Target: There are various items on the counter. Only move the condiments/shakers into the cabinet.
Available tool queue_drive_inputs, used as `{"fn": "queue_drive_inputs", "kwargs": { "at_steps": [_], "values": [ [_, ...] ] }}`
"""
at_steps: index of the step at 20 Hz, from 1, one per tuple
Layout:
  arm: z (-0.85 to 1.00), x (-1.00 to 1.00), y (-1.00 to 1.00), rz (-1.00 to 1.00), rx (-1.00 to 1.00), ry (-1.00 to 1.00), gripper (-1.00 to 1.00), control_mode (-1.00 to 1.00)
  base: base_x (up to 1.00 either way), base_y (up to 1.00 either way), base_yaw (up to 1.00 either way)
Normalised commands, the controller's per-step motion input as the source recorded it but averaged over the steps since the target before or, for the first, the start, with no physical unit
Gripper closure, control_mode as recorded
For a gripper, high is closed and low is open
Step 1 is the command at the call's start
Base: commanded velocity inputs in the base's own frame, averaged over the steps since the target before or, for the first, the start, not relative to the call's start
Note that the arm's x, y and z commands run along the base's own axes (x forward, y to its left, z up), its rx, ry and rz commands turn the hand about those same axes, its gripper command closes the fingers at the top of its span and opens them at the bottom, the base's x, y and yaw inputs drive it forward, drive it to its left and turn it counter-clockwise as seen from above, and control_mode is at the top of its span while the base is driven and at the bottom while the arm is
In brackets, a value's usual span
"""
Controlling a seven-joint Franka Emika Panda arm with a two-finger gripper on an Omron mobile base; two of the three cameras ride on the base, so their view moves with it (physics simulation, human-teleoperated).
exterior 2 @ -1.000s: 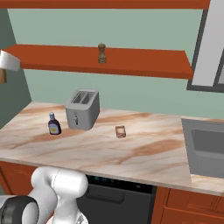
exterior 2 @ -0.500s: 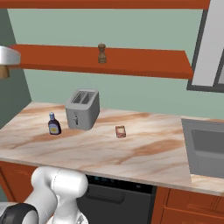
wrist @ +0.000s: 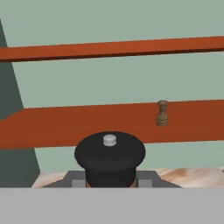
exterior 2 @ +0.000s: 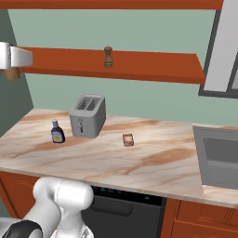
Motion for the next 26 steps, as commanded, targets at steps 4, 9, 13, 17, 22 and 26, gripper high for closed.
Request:
{"fn": "queue_drive_inputs", "kwargs": {
  "at_steps": [4,9,13,17,22,26],
  "values": [
    [0.11,0.18,-0.28,0.0,0.0,-0.08,1.0,-1.0,0.0,0.0,0.0],
    [-0.02,0.48,-0.06,0.0,-0.01,0.0,1.0,-1.0,0.0,0.0,0.0],
    [-0.05,0.49,-0.01,0.0,-0.04,0.0,1.0,-1.0,0.0,0.0,0.0],
    [0.0,0.45,0.0,0.0,-0.03,0.0,1.0,-1.0,0.0,0.0,0.0],
    [-0.07,0.52,0.0,0.0,-0.02,0.0,1.0,-1.0,0.0,0.0,0.0],
    [-0.14,0.57,0.0,0.0,-0.03,0.0,1.0,-1.0,0.0,0.0,0.0]
  ]
}}
